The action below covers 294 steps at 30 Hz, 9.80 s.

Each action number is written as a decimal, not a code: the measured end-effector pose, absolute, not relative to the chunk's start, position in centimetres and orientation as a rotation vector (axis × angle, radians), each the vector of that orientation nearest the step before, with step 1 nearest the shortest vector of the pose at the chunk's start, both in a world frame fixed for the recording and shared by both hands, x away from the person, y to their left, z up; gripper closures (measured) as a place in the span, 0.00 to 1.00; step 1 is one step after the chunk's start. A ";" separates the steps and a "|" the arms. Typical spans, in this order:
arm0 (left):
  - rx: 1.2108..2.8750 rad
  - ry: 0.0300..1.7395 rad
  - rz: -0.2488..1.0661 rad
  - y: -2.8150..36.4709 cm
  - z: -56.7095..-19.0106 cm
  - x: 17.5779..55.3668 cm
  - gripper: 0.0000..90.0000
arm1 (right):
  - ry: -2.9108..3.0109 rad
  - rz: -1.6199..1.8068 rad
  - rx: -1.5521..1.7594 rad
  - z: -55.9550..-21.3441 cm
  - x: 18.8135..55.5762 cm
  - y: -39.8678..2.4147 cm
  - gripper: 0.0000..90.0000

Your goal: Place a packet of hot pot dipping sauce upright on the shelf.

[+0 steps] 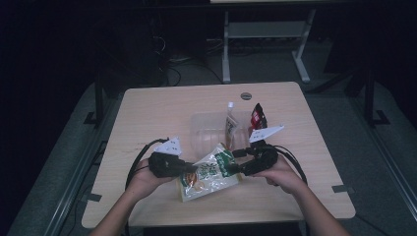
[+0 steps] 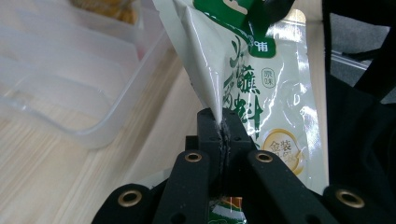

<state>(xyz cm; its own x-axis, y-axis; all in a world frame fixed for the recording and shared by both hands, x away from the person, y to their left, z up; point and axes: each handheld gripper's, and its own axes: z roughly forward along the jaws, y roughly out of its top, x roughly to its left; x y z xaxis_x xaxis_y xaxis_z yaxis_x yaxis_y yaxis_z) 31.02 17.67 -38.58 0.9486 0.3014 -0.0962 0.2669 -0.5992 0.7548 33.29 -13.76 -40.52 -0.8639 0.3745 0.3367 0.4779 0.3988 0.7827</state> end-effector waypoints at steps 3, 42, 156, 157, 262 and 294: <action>2.236 0.372 0.050 17.4 -38.5 30.8 0.99 | -2.504 -1.483 -0.738 -40.9 33.1 -13.6 0.45; 2.186 0.382 0.049 17.2 -39.6 31.1 0.91 | -2.378 -1.543 -0.543 -40.9 32.5 -13.3 1.00; 2.184 0.507 0.003 19.3 -41.2 30.0 0.37 | -2.374 -1.908 -0.705 -34.2 39.9 -11.6 1.00; 2.181 0.509 0.003 19.3 -41.2 30.0 0.37 | -2.372 -1.905 -0.710 -34.3 39.9 -11.6 1.00; 2.227 0.549 0.048 20.7 -40.6 30.5 0.35 | -2.748 -1.642 -0.748 -35.9 33.4 -15.1 0.28; 2.366 0.684 0.135 25.9 -44.0 27.4 0.27 | -2.921 -1.306 -1.075 -43.4 28.6 -23.4 0.21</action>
<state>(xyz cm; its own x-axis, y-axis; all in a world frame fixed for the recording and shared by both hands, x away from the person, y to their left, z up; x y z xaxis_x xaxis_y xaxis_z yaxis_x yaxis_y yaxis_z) 27.37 25.91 -44.00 0.8578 0.5078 -0.0800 0.4395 -0.6437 0.6265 28.61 -23.39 -43.45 -0.7726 0.6335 0.0424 0.4542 0.5047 0.7342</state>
